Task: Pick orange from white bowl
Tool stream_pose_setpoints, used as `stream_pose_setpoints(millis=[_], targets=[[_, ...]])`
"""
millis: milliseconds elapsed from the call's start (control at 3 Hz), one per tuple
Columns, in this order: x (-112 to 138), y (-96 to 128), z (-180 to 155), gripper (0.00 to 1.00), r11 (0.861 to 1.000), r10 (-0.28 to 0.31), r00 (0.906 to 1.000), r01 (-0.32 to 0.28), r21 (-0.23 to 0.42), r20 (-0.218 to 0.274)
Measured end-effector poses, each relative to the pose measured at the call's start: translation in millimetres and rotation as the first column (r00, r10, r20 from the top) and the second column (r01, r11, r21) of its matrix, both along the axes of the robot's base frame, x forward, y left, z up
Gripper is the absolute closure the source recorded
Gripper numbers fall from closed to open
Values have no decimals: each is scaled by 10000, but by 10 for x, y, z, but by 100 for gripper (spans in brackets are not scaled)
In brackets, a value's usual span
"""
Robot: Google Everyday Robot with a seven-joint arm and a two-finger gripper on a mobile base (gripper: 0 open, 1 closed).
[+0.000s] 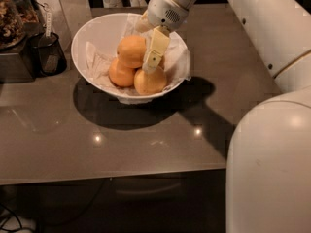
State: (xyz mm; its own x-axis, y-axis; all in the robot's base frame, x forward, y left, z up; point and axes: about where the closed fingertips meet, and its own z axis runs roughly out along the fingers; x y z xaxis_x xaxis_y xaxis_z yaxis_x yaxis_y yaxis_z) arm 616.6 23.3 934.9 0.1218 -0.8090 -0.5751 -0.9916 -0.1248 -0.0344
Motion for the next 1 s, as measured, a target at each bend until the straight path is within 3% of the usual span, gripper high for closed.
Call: stream_pose_setpoints(millis=[333,1000], targets=[[15,172,-219,0,9996,262,9980,-258,68,-567],[64,214,-224,41,9997,170,9989,-162,179,-442]])
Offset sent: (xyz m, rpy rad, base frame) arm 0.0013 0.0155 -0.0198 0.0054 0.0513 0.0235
